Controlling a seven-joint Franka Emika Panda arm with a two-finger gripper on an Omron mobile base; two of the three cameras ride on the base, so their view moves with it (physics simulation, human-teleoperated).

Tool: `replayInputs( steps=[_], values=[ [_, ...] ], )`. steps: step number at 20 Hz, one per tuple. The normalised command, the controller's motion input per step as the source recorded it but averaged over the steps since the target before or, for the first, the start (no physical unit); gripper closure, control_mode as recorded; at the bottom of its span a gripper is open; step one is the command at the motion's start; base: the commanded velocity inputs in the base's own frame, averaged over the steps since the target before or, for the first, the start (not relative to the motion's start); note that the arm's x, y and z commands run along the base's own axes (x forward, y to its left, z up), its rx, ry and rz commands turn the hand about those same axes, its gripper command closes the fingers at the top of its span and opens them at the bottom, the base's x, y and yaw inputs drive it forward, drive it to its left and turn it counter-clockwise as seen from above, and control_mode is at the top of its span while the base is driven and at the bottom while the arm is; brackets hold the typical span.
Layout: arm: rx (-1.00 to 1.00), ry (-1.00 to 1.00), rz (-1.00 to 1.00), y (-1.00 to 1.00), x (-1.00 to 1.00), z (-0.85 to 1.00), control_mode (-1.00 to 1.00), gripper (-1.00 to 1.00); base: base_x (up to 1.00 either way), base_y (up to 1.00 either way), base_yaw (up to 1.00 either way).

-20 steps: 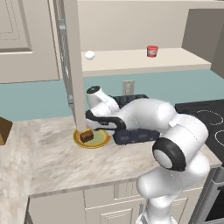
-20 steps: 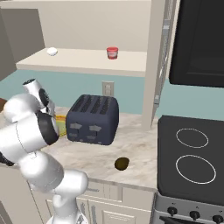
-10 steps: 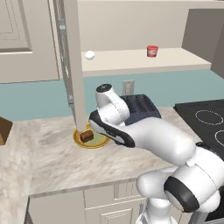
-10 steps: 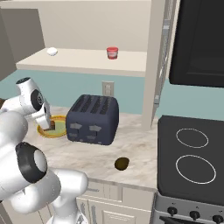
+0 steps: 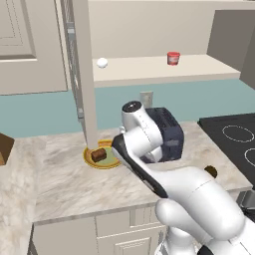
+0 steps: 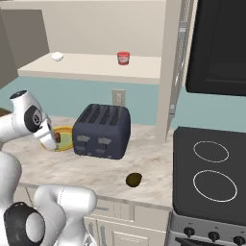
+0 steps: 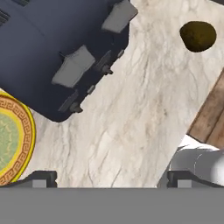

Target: Pick the avocado and bread from the counter and place them on the plate. Then pick the jam from the cabinet and place it next to the plate. Lastly close the cabinet door.

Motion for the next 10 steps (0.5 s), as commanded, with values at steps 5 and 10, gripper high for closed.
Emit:
replayInputs(
  steps=[5, 10],
  values=[
    [-0.03, 0.14, 0.03, -0.47, -0.6, 0.29, -1.0, -1.0, 0.0, 0.0, 0.0],
    [-0.03, 0.15, 0.01, -0.62, -0.38, 0.13, -1.0, -1.0, 0.0, 0.0, 0.0]
  ],
)
